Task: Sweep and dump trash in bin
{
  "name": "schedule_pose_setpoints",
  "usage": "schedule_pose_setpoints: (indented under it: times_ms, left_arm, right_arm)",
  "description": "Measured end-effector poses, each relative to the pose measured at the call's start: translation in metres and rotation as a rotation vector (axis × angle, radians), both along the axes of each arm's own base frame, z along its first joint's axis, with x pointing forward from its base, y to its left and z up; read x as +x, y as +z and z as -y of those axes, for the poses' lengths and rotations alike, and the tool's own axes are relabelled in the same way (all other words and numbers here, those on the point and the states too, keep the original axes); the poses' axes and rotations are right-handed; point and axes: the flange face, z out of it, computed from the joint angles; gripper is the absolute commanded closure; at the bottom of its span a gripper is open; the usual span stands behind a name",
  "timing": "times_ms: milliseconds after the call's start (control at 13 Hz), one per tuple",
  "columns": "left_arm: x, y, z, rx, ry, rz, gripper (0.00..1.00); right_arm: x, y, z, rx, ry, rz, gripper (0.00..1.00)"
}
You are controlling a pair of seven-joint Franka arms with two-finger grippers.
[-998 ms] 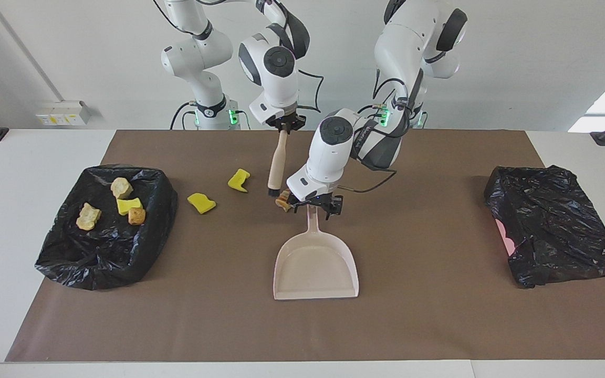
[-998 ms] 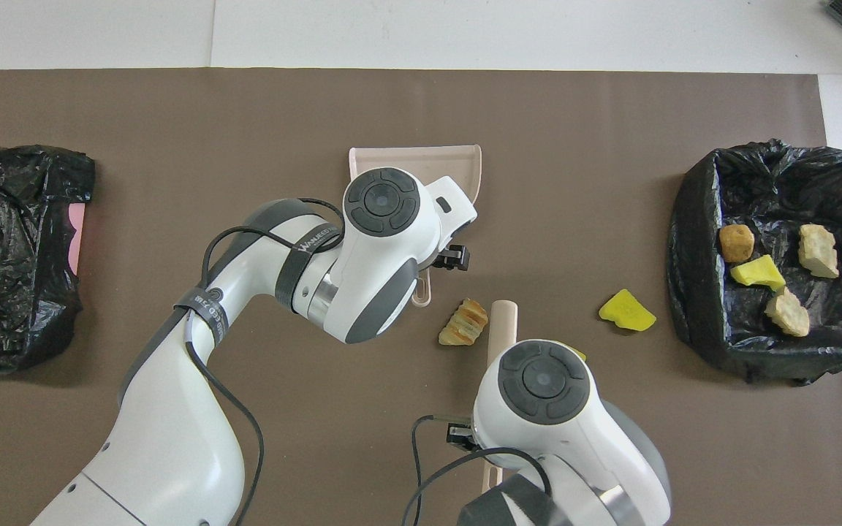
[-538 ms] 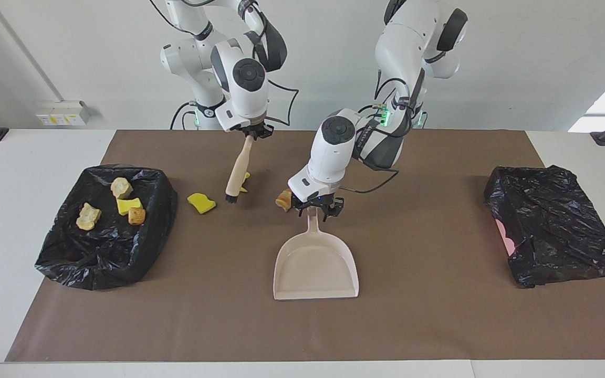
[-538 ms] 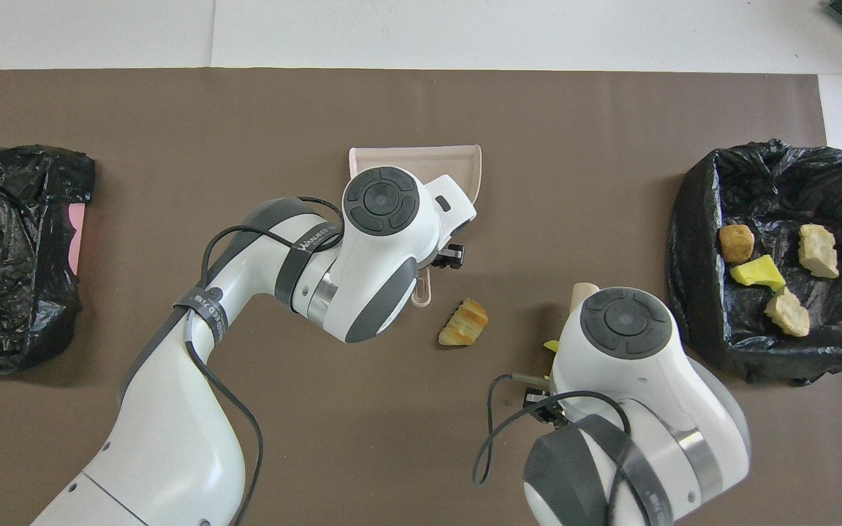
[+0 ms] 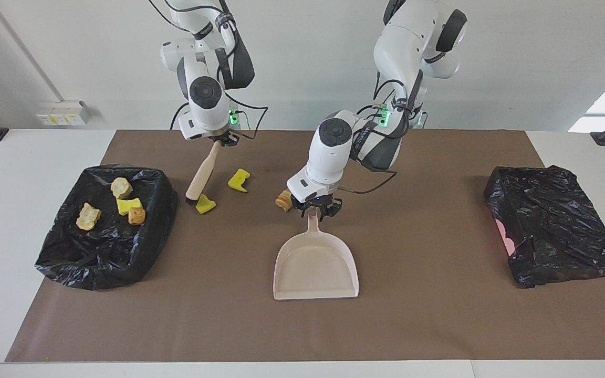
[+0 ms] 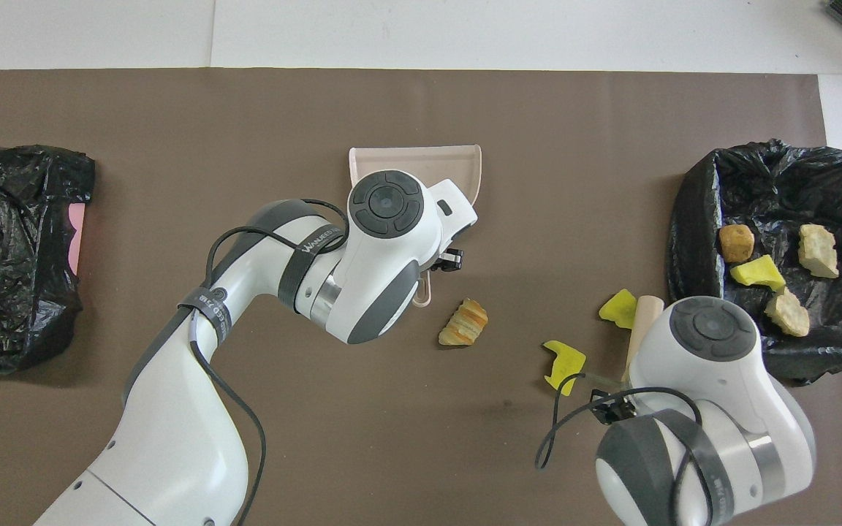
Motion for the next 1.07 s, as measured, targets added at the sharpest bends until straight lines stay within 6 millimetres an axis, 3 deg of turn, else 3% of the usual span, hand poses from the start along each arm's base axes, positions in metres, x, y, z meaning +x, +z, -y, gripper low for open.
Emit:
schedule_pose_setpoints:
  times_ms: [154,307,461,614,845,1075]
  left_arm:
    - [0.0,-0.001,-0.001,0.013,-0.009,-0.004,1.0]
    - [0.003,0.003,-0.006,0.042,-0.073,0.028,1.0]
    - [0.013,0.019,-0.023,0.057,-0.191,0.056,1.0]
    - [0.026,0.049,-0.061,0.081,-0.323,0.051,1.0]
    - [0.03,0.097,-0.114,0.112,-0.56,0.023,1.0]
    - [0.028,0.119,-0.154,0.12,-0.789,0.01,1.0]
  right_arm:
    - [-0.017,-0.009,0.027,0.029,0.021,0.022,1.0]
    - [-0.021,-0.008,0.048,0.051,0.025,0.029,1.0]
    - [-0.022,-0.008,0.045,0.057,0.052,0.029,1.0]
    - [-0.026,-0.008,0.026,0.07,0.132,0.024,1.0]
    - [-0.034,-0.001,-0.026,0.133,0.232,0.041,1.0]
    - [-0.029,0.024,-0.074,0.185,0.314,0.058,1.0]
